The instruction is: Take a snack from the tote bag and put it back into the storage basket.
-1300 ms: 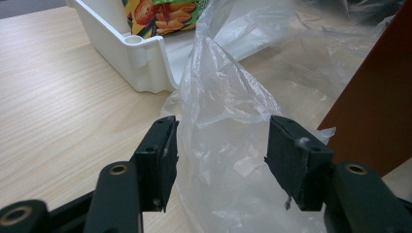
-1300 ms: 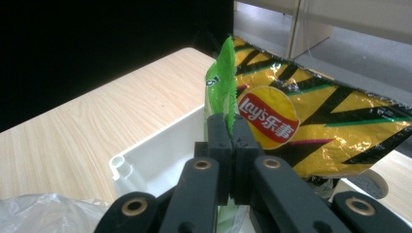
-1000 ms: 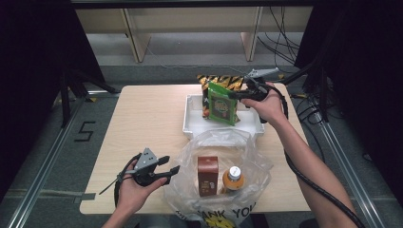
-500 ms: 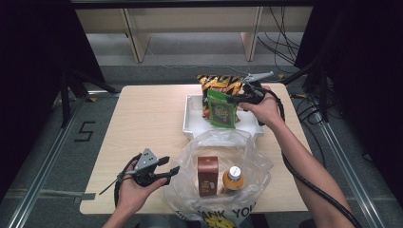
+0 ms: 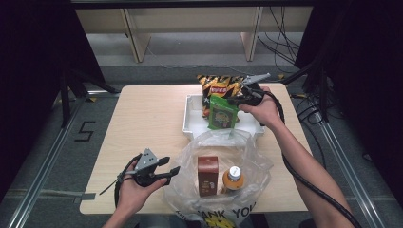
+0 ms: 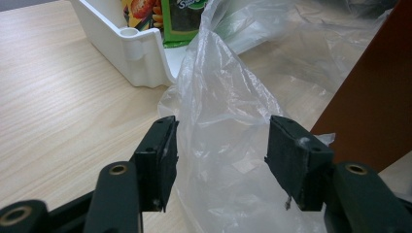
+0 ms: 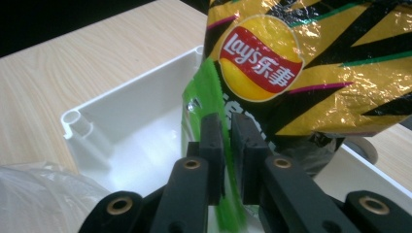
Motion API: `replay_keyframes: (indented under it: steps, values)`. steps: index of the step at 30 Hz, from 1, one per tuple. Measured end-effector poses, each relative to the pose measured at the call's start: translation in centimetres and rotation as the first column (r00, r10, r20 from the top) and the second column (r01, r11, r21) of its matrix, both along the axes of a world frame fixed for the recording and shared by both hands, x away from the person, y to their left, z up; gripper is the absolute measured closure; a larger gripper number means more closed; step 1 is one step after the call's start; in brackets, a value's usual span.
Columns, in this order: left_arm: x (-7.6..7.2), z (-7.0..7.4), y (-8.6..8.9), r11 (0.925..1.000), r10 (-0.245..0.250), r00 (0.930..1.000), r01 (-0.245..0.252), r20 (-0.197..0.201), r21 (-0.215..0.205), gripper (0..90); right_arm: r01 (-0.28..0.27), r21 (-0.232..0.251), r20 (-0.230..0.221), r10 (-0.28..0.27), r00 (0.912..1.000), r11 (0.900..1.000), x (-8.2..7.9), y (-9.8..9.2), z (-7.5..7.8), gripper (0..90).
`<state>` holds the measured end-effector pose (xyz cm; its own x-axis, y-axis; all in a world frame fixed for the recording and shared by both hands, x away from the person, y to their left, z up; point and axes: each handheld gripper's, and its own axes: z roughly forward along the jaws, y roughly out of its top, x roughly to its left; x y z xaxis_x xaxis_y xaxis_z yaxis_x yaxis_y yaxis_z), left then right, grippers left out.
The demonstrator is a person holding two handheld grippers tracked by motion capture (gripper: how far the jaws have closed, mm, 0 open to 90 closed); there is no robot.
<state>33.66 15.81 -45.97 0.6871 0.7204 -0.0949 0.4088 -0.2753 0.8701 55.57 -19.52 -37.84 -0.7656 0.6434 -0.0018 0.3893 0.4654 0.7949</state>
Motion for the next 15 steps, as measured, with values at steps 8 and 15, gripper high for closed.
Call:
replay_keyframes:
  steps: [8,15]
  values:
    - [0.0,-0.1,-0.1,1.0000,0.004,1.0000,-0.004,-0.006,-0.003,43.9,0.033,-0.040,0.011,-0.033,0.9994,0.999,-0.3,0.3,0.3,70.0]
    - [-0.1,0.0,-0.1,1.0000,0.004,1.0000,-0.004,-0.003,-0.004,43.9,0.105,-0.034,0.042,-0.103,0.9938,0.994,-0.9,-0.5,0.9,53.5]
